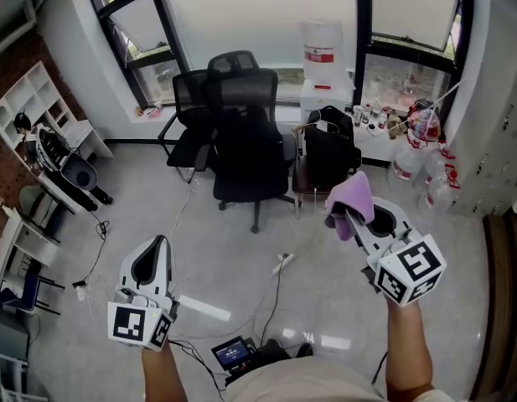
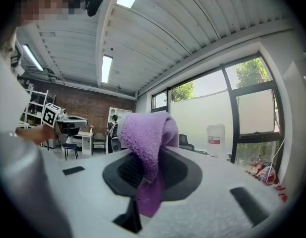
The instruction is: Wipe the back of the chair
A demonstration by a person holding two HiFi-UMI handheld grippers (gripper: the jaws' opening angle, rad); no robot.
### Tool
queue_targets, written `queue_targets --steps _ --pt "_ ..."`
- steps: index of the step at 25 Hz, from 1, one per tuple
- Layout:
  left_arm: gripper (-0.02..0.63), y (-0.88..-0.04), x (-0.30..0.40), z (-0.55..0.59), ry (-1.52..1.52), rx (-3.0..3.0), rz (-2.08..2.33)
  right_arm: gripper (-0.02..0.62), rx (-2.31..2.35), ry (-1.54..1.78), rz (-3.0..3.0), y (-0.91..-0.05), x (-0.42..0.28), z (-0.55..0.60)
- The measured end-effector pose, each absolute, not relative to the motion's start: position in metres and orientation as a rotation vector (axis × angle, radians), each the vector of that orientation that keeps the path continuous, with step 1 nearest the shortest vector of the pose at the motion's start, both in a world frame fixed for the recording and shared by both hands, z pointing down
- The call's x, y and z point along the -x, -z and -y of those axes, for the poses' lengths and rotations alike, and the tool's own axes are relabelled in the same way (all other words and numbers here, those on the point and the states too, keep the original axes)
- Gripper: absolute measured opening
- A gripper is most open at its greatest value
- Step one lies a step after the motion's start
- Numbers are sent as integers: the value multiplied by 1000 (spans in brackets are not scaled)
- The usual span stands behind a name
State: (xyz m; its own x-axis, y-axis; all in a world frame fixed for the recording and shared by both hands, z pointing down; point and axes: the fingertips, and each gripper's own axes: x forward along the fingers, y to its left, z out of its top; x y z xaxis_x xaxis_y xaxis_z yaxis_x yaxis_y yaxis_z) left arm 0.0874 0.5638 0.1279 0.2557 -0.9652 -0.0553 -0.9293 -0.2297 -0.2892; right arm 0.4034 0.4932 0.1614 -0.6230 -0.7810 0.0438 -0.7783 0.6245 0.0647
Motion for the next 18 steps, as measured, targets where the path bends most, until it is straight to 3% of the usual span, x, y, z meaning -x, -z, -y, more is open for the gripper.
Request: queue_targets --steps 18 --pt "8 -135 -63 -530 175 2236 -1801 54 -1338 54 2728 -175 -399 -452"
